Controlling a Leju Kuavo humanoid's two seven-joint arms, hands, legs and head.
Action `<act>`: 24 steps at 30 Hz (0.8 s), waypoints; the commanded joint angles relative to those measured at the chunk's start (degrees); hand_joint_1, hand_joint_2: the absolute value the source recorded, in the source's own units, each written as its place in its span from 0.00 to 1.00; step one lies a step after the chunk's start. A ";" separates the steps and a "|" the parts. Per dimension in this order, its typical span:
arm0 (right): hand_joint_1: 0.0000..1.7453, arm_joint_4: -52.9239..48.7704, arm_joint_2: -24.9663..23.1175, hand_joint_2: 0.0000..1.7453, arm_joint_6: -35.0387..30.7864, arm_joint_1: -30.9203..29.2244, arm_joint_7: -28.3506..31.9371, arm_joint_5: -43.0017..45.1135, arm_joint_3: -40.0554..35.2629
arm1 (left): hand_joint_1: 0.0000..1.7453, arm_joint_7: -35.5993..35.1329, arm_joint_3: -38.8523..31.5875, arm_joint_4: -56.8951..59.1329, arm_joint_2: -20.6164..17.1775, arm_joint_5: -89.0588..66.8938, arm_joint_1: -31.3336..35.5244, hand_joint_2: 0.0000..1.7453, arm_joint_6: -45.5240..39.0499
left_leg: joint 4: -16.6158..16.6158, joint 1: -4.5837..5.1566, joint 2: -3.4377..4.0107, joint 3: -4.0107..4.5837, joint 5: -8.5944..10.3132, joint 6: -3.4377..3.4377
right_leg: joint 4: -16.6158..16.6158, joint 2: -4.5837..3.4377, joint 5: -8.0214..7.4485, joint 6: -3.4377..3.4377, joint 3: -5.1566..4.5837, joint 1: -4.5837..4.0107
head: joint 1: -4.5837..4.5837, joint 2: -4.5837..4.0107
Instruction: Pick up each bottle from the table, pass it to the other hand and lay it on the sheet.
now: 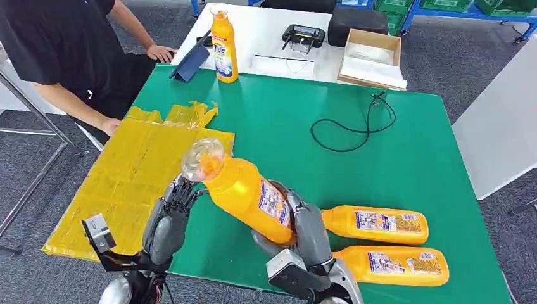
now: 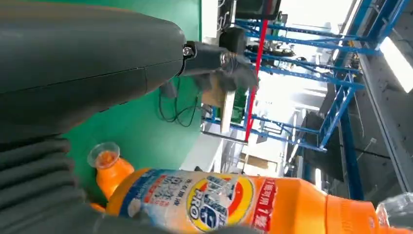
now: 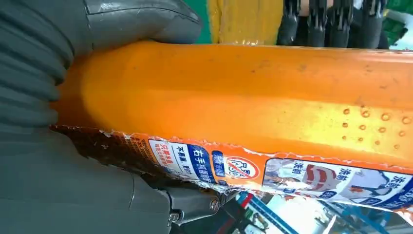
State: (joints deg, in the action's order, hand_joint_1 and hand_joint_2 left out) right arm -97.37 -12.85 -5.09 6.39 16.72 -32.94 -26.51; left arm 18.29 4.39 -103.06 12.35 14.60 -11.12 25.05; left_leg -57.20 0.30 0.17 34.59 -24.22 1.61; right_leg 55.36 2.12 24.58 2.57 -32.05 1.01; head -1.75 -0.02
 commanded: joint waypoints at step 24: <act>1.00 4.36 3.83 1.00 1.20 -4.51 -1.35 -0.14 -5.62 | 0.00 -2.09 10.37 2.05 -4.47 14.45 0.61 1.00 4.05 | 0.09 -0.03 0.05 -0.21 -0.03 -0.11 | -0.11 -0.21 0.01 -0.11 0.23 -0.02 | -0.02 0.00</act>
State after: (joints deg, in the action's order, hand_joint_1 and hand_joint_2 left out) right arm -97.29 -11.02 -3.78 4.39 14.86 -32.89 -30.05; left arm 16.79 11.70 -104.30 11.54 26.76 -11.04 28.17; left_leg -57.20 0.30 0.15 34.60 -24.22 1.61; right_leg 55.36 2.12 24.58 2.57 -32.03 1.00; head -1.77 -0.02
